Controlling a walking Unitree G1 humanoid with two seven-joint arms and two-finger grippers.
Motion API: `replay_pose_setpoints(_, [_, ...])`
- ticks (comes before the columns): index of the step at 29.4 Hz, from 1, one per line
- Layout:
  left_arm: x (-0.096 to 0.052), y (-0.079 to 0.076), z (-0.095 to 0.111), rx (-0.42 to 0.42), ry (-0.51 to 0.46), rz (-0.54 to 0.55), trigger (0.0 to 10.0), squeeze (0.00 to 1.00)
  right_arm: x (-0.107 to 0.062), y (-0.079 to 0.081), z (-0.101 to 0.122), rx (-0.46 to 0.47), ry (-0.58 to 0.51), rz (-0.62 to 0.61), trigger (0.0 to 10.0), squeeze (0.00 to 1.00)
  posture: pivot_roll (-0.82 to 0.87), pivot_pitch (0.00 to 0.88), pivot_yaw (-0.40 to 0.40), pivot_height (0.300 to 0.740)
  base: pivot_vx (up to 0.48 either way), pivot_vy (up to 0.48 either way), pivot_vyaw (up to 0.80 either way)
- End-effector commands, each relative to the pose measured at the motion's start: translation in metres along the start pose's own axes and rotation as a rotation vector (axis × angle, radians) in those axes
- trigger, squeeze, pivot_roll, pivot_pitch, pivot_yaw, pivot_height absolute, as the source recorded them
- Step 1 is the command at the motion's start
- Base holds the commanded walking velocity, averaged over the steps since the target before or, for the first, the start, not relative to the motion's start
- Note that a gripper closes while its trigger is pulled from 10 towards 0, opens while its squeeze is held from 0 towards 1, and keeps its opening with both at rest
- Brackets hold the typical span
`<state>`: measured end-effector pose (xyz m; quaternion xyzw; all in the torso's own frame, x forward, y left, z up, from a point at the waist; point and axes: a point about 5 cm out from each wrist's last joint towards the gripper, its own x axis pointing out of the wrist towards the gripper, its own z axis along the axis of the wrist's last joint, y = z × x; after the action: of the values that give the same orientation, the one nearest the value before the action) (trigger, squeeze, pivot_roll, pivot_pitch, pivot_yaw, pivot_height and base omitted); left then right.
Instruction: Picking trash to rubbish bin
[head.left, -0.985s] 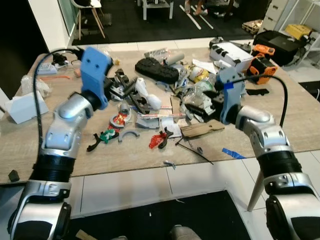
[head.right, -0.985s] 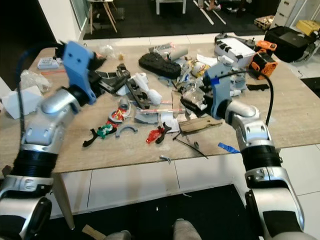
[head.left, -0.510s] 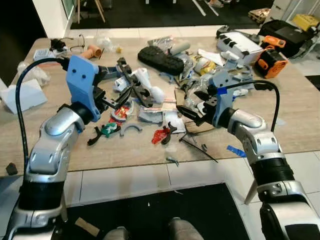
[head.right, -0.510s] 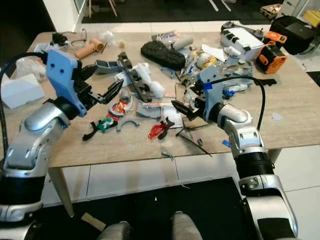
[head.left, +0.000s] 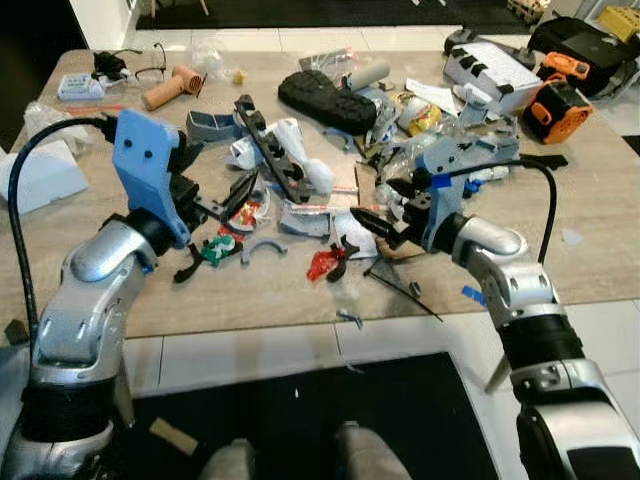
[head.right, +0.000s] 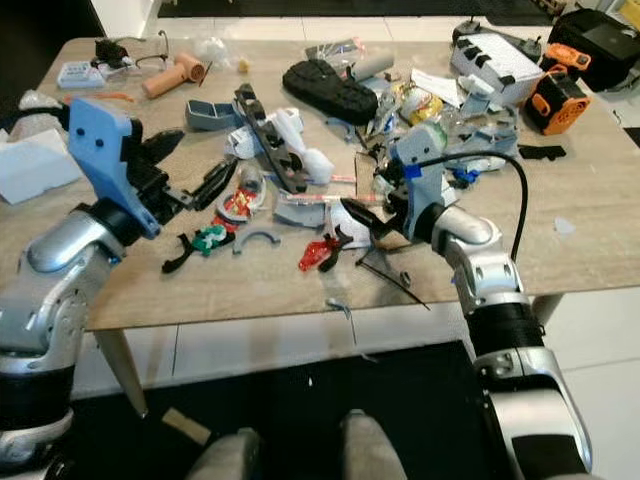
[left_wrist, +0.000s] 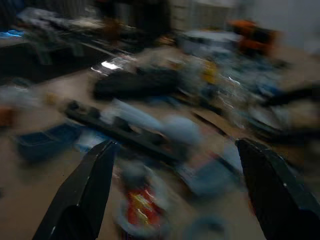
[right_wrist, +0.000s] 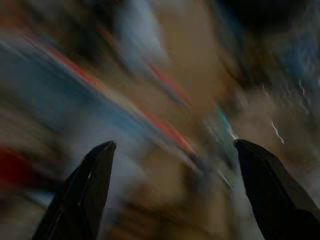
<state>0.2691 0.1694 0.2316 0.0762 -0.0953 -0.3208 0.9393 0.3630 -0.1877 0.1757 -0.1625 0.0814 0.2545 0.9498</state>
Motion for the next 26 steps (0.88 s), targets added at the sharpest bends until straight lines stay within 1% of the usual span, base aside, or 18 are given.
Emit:
replay_pose_setpoints(1, [-0.002, -0.011, 0.002, -0.012, 0.010, -0.086, 10.0, 0.00, -0.005, -0.007, -0.014, -0.009, 0.091, -0.056, 10.0, 0.00, 0.01, 0.247, -0.050, 0.740, 0.000, 0.000, 0.00])
replay_pose_setpoints(2, [-0.005, -0.020, 0.003, -0.015, 0.011, -0.140, 10.0, 0.00, -0.011, -0.016, -0.015, -0.023, 0.131, -0.108, 10.0, 0.00, 0.00, 0.248, -0.050, 0.740, 0.000, 0.000, 0.00])
replay_pose_setpoints(4, [-0.006, -0.031, 0.005, -0.021, 0.005, -0.214, 10.0, 0.00, -0.021, -0.028, -0.012, -0.028, 0.158, -0.168, 10.0, 0.00, -0.01, 0.248, -0.048, 0.740, 0.000, 0.000, 0.00])
replay_pose_setpoints(6, [-0.005, -0.036, 0.006, -0.025, 0.002, -0.237, 10.0, 0.00, -0.026, -0.035, -0.010, -0.032, 0.171, -0.195, 10.0, 0.00, -0.01, 0.245, -0.049, 0.740, 0.000, 0.000, 0.00])
replay_pose_setpoints(10, [-0.003, -0.037, 0.006, -0.025, 0.003, -0.236, 10.0, 0.00, -0.028, -0.037, -0.011, -0.040, 0.177, -0.206, 10.0, 0.00, -0.02, 0.239, -0.051, 0.740, 0.000, 0.000, 0.00])
replay_pose_setpoints(14, [-0.002, -0.035, 0.007, -0.024, 0.004, -0.221, 10.0, 0.00, -0.028, -0.038, -0.005, -0.058, 0.154, -0.219, 10.0, 0.00, -0.02, 0.224, -0.057, 0.740, 0.000, 0.000, 0.00])
replay_pose_setpoints(17, [-0.002, -0.033, 0.009, -0.021, -0.005, -0.208, 10.0, 0.00, -0.026, -0.038, 0.011, -0.071, 0.086, -0.215, 10.0, 0.00, -0.03, 0.216, -0.062, 0.740, 0.000, 0.000, 0.00])
replay_pose_setpoints(18, [-0.002, -0.033, 0.009, -0.021, -0.005, -0.208, 10.0, 0.00, -0.026, -0.038, 0.011, -0.071, 0.086, -0.215, 10.0, 0.00, -0.03, 0.216, -0.062, 0.740, 0.000, 0.000, 0.00])
replay_pose_setpoints(20, [-0.002, -0.032, 0.010, -0.019, -0.013, -0.207, 10.0, 0.00, -0.026, -0.041, 0.019, -0.071, 0.070, -0.227, 10.0, 0.00, -0.03, 0.211, -0.066, 0.740, 0.000, 0.000, 0.00])
replay_pose_setpoints(23, [0.000, -0.033, 0.009, 0.002, -0.008, -0.210, 10.0, 0.00, -0.027, -0.044, 0.022, -0.052, 0.062, -0.242, 10.0, 0.00, -0.04, 0.208, -0.070, 0.740, 0.000, 0.000, 0.00])
replay_pose_setpoints(24, [0.002, -0.034, 0.006, 0.022, 0.006, -0.215, 10.0, 0.00, -0.027, -0.045, 0.020, -0.017, 0.054, -0.249, 10.0, 0.00, -0.04, 0.207, -0.070, 0.740, 0.000, 0.000, 0.00])
replay_pose_setpoints(25, [0.002, -0.034, 0.006, 0.022, 0.006, -0.215, 10.0, 0.00, -0.027, -0.045, 0.020, -0.017, 0.054, -0.249, 10.0, 0.00, -0.04, 0.207, -0.070, 0.740, 0.000, 0.000, 0.00])
replay_pose_setpoints(26, [0.004, -0.035, 0.003, 0.044, 0.022, -0.214, 10.0, 0.00, -0.026, -0.045, 0.017, 0.029, 0.037, -0.251, 10.0, 0.00, -0.04, 0.207, -0.070, 0.740, 0.000, 0.000, 0.00])
